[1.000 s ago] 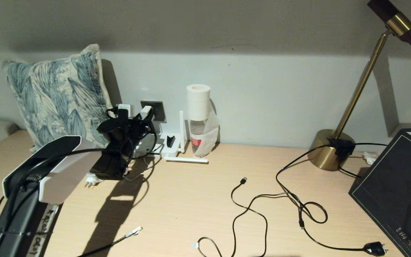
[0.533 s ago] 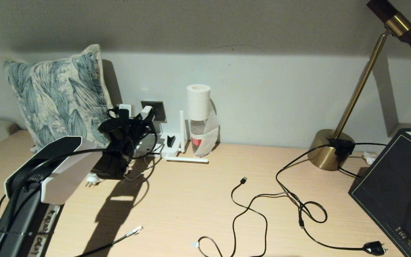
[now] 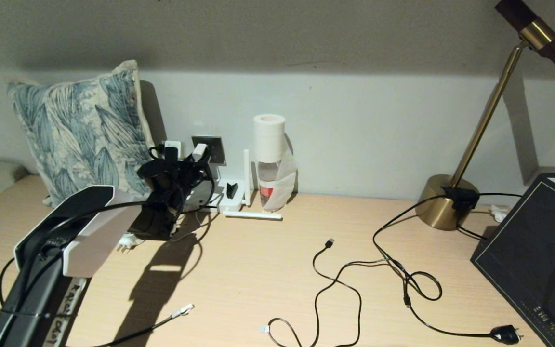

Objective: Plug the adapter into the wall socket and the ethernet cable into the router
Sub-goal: Pick up cable

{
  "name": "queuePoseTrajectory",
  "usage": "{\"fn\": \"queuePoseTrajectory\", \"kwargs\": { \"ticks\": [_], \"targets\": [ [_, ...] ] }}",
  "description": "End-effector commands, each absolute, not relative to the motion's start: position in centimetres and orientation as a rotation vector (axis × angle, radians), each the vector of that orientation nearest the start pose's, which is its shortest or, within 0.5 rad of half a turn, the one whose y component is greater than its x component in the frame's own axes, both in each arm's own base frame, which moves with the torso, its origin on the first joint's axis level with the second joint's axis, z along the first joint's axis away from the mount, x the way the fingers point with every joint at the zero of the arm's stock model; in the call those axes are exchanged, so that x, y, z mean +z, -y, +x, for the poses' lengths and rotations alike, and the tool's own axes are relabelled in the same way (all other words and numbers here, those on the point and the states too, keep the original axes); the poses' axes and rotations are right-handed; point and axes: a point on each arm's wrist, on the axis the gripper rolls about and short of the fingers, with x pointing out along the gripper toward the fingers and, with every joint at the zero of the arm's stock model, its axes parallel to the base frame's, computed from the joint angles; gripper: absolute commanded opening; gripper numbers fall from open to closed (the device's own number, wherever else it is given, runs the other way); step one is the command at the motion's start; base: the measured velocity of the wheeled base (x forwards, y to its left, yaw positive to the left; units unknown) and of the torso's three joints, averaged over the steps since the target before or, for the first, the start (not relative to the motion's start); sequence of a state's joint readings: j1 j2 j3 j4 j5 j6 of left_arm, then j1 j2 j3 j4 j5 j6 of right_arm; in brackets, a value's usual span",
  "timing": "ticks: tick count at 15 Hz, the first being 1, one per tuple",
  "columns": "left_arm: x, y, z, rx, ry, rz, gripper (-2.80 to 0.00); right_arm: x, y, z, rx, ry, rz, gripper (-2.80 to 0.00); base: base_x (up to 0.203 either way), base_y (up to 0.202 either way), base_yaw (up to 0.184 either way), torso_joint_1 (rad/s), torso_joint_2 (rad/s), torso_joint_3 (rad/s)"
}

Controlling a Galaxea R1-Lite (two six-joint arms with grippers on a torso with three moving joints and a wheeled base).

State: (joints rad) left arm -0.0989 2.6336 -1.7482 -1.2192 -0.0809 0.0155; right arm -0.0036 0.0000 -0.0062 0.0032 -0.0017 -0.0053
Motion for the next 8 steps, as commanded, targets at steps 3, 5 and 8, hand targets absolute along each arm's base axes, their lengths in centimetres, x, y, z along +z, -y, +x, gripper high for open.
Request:
{"fn": "queuePoseTrajectory", "kwargs": {
  "ticks": [3, 5, 8],
  "targets": [
    [9.4, 5.7, 53.0, -0.161, 0.356, 0.009, -2.80, 7.7, 0.0, -2.3, -0.006, 0.003, -0.006, -2.80, 0.000, 0.000, 0.000, 0.000, 0.00, 0.000],
    [9.4, 6.2, 53.0, -0.167, 0.354, 0.007, -2.80, 7.7, 0.0, -2.3, -0.005, 0.003, -0.006, -2.80, 0.000, 0.000, 0.000, 0.000, 0.00, 0.000],
    [9.4, 6.7, 53.0, -0.170, 0.355, 0.004, -2.80, 7.7, 0.0, -2.3, -0.005, 0.003, -0.008, -2.80, 0.000, 0.000, 0.000, 0.000, 0.00, 0.000]
  ]
}}
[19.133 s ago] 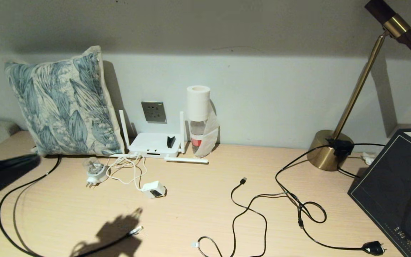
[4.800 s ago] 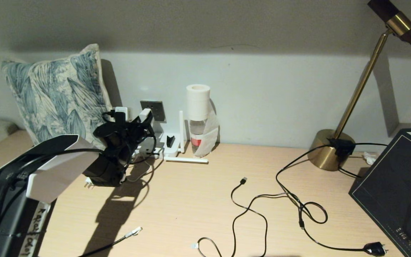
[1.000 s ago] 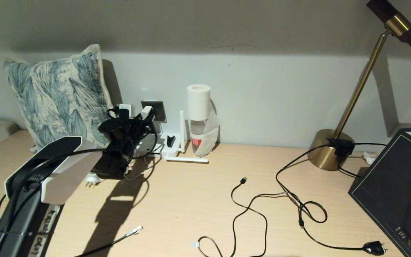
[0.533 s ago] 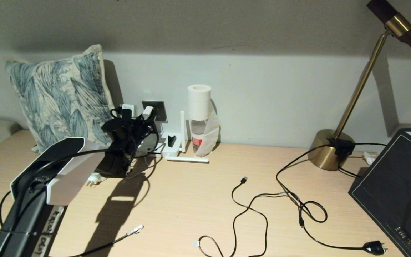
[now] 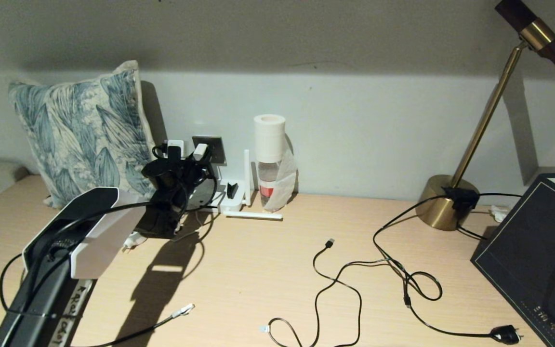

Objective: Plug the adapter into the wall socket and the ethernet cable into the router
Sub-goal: Pick up cable

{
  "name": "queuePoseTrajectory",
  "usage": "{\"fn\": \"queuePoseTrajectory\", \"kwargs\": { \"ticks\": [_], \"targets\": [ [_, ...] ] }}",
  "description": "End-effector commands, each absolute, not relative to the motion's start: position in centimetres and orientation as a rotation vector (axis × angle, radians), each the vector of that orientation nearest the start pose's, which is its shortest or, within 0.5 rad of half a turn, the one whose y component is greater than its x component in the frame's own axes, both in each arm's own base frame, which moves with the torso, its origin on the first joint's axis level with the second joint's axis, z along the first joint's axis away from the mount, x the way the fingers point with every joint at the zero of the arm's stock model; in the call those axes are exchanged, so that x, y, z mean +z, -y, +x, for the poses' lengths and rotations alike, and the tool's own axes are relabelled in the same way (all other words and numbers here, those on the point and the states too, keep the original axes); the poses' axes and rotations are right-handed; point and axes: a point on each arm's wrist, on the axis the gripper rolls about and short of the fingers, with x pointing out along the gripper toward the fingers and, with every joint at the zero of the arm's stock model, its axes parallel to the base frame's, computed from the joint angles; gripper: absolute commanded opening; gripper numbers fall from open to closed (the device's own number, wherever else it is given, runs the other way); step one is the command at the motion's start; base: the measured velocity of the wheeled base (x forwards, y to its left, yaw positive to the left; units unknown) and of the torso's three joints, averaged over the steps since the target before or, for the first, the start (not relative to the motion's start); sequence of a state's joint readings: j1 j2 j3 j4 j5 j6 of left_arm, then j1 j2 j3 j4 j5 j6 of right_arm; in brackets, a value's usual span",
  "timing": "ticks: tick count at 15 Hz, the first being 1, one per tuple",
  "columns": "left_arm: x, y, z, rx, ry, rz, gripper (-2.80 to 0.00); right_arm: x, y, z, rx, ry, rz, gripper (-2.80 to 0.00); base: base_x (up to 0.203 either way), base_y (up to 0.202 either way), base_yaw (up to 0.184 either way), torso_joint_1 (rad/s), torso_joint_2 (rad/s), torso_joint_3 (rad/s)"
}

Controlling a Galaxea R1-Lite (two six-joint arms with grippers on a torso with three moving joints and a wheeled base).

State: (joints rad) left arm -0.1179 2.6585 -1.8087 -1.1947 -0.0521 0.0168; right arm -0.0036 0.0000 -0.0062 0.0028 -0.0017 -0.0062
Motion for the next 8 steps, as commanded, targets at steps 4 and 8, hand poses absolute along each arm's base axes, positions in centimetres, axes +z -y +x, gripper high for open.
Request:
{"fn": "queuePoseTrajectory", "kwargs": {
  "ticks": [4, 8],
  "targets": [
    [10.09, 7.28, 52.82, -0.173, 0.371, 0.000, -2.80, 7.69, 0.00, -2.33, -0.005, 0.003, -0.006, -2.80, 0.000, 0.000, 0.000, 0.000, 0.00, 0.000],
    [10.33, 7.58, 52.74, -0.172, 0.374, -0.003, -2.80, 7.69, 0.00, -2.33, -0.005, 0.003, -0.006, -2.80, 0.000, 0.000, 0.000, 0.000, 0.00, 0.000]
  ]
}}
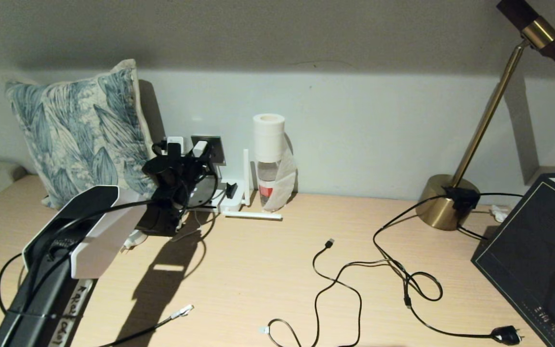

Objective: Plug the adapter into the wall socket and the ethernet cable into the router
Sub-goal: Pick up cable

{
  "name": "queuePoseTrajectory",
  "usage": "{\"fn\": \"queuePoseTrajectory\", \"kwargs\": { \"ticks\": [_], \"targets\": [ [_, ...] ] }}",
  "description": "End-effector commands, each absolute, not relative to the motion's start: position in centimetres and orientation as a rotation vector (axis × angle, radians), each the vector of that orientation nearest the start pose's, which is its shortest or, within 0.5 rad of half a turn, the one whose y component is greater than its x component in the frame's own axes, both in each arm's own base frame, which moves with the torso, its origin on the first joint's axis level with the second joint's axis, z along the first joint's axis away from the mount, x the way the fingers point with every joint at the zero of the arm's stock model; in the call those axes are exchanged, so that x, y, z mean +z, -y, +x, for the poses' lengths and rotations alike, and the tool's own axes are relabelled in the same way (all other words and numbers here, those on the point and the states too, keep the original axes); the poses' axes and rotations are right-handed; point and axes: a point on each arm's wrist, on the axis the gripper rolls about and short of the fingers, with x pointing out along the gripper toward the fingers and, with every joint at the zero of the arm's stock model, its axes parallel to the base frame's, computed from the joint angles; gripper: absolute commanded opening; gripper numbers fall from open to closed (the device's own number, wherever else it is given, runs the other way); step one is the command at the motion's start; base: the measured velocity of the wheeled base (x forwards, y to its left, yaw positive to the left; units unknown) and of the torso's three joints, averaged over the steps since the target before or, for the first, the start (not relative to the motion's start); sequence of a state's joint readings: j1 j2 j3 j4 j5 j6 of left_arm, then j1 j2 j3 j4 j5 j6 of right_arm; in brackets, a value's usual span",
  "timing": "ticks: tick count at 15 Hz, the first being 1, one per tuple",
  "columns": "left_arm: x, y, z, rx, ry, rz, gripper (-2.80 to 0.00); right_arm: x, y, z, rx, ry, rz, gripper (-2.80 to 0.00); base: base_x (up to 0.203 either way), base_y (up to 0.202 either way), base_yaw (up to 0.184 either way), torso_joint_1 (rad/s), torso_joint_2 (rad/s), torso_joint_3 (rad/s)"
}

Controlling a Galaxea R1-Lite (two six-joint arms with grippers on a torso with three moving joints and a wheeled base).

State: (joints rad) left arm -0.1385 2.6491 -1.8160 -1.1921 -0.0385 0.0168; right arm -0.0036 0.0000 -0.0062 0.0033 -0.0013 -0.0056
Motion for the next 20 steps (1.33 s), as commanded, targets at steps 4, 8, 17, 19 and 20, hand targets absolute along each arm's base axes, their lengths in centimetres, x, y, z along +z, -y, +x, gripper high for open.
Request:
{"fn": "queuePoseTrajectory", "kwargs": {
  "ticks": [4, 8, 17, 19, 20],
  "targets": [
    [10.4, 7.7, 52.7, -0.167, 0.371, -0.005, -2.80, 7.7, 0.0, -2.3, -0.005, 0.003, -0.006, -2.80, 0.000, 0.000, 0.000, 0.000, 0.00, 0.000],
    [10.4, 7.8, 52.7, -0.168, 0.369, -0.005, -2.80, 7.7, 0.0, -2.3, -0.006, 0.003, -0.006, -2.80, 0.000, 0.000, 0.000, 0.000, 0.00, 0.000],
    [10.4, 9.0, 52.9, -0.126, 0.358, -0.019, -2.80, 7.7, 0.0, -2.3, -0.005, 0.003, -0.006, -2.80, 0.000, 0.000, 0.000, 0.000, 0.00, 0.000],
    [10.5, 9.0, 52.9, -0.123, 0.361, -0.020, -2.80, 7.7, 0.0, -2.3, -0.006, 0.003, -0.006, -2.80, 0.000, 0.000, 0.000, 0.000, 0.00, 0.000],
    [10.4, 9.0, 52.9, -0.121, 0.358, -0.020, -2.80, 7.7, 0.0, -2.3, -0.005, 0.003, -0.006, -2.80, 0.000, 0.000, 0.000, 0.000, 0.00, 0.000]
  ]
}}
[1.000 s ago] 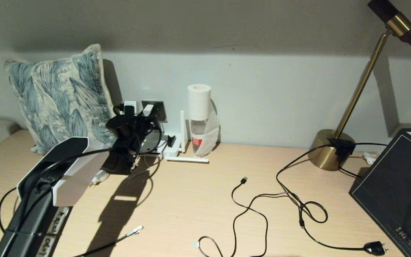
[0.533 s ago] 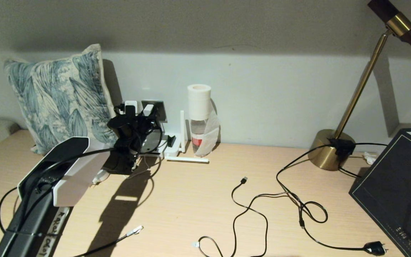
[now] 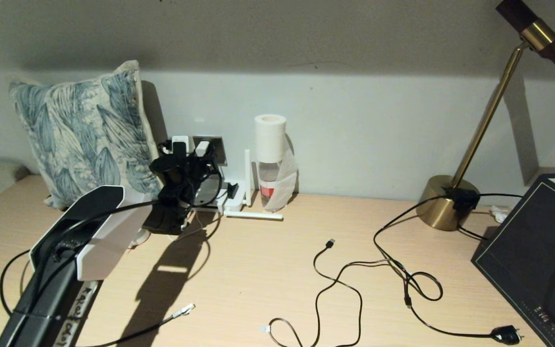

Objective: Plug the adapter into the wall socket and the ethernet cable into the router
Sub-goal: Pick up cable

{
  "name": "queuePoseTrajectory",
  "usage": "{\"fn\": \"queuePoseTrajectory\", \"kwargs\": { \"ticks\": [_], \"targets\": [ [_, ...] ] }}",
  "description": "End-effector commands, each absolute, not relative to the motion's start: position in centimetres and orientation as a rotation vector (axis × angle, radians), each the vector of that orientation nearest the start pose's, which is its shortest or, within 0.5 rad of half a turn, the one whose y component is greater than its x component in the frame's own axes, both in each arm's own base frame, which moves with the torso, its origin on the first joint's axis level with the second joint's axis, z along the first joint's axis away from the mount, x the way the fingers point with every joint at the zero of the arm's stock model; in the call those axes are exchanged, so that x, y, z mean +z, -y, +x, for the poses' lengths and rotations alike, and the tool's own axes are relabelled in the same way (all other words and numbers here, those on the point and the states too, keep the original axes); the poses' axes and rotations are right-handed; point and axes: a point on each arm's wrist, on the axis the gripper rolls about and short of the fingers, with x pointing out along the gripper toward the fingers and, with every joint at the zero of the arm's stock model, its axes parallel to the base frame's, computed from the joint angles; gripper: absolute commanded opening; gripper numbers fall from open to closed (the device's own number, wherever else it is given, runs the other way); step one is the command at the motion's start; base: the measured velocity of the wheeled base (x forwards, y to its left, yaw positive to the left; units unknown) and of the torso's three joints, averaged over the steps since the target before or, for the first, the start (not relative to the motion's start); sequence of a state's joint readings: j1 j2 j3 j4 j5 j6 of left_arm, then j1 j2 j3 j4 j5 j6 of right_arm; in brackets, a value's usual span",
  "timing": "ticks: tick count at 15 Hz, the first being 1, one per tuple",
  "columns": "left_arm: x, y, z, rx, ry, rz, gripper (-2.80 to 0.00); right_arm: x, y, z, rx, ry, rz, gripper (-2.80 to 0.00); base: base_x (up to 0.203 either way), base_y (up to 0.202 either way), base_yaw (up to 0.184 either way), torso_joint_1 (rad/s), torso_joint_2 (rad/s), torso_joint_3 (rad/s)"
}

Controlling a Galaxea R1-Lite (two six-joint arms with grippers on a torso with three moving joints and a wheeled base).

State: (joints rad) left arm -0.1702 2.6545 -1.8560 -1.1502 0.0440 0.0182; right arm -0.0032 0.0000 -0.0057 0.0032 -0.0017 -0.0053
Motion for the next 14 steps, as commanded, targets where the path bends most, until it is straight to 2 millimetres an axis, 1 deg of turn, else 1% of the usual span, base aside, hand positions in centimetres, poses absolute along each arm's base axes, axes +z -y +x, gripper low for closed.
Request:
{"fn": "queuePoseTrajectory", "kwargs": {
  "ticks": [1, 5, 7, 11, 14],
  "targets": [
    [10.47, 8.99, 52.94, -0.119, 0.356, -0.020, -2.80, 7.69, 0.00, -2.31, -0.005, 0.002, -0.006, -2.80, 0.000, 0.000, 0.000, 0.000, 0.00, 0.000],
    [10.31, 8.93, 53.03, -0.083, 0.340, -0.013, -2.80, 7.69, 0.00, -2.33, -0.005, 0.003, -0.006, -2.80, 0.000, 0.000, 0.000, 0.000, 0.00, 0.000],
    [10.64, 8.98, 53.12, -0.085, 0.355, -0.014, -2.80, 7.69, 0.00, -2.33, -0.005, 0.003, -0.007, -2.80, 0.000, 0.000, 0.000, 0.000, 0.00, 0.000],
    [10.61, 8.95, 53.19, -0.118, 0.347, -0.003, -2.80, 7.69, 0.00, -2.33, -0.005, 0.003, -0.006, -2.80, 0.000, 0.000, 0.000, 0.000, 0.00, 0.000],
    [10.61, 8.57, 53.25, -0.135, 0.348, 0.003, -2.80, 7.69, 0.00, -2.33, -0.005, 0.003, -0.007, -2.80, 0.000, 0.000, 0.000, 0.000, 0.00, 0.000]
  ]
}}
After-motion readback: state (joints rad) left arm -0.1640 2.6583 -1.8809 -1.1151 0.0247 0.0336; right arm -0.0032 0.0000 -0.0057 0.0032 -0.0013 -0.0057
